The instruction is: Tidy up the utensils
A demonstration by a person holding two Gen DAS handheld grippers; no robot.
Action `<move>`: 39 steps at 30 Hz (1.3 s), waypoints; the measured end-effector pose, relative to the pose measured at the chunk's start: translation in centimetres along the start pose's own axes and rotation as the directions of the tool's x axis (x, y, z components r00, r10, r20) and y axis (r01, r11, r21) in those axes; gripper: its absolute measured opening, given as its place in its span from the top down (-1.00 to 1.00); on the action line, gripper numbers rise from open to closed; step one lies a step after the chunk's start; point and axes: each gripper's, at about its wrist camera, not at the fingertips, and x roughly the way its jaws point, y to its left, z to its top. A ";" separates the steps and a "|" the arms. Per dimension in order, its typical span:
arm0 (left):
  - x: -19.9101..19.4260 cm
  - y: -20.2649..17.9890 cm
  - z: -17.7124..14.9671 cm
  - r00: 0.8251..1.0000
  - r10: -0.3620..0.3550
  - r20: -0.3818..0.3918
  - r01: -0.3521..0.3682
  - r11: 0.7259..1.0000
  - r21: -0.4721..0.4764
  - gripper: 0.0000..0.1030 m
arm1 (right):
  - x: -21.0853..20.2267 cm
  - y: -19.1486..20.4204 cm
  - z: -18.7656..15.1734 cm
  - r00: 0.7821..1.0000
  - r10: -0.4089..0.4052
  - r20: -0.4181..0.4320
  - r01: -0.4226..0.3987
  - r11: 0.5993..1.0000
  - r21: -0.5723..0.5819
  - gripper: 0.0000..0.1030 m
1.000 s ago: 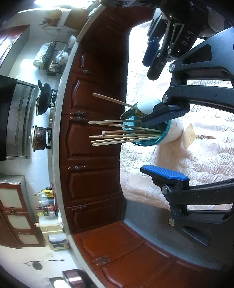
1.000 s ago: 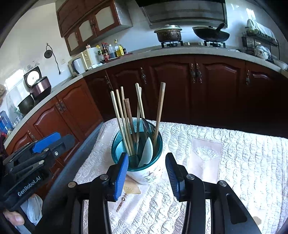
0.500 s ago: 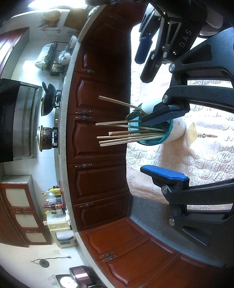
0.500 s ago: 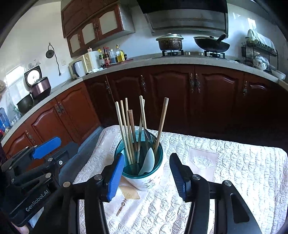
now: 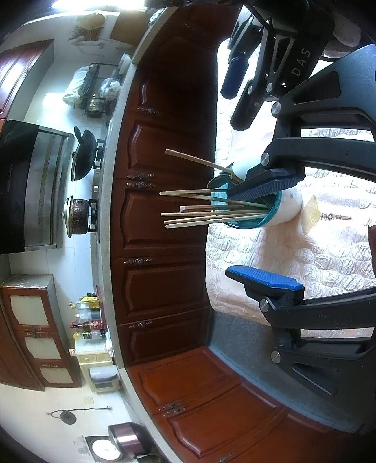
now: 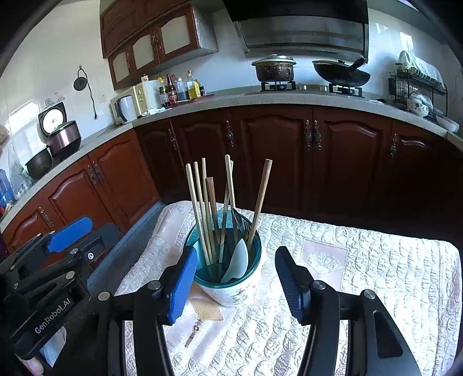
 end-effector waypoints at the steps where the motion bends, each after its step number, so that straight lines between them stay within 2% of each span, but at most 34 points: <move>1: 0.0 0.1 0.0 1.000 0.001 0.000 -0.001 1.000 -0.002 0.10 | 0.0 0.0 0.1 1.000 -0.001 0.000 0.001 1.000 -0.002 -0.05; 39: 0.9 0.7 -0.4 1.000 0.022 -0.011 -0.023 1.000 -0.011 0.10 | 0.4 0.7 0.9 1.000 -0.012 -0.012 0.011 0.999 -0.039 -0.07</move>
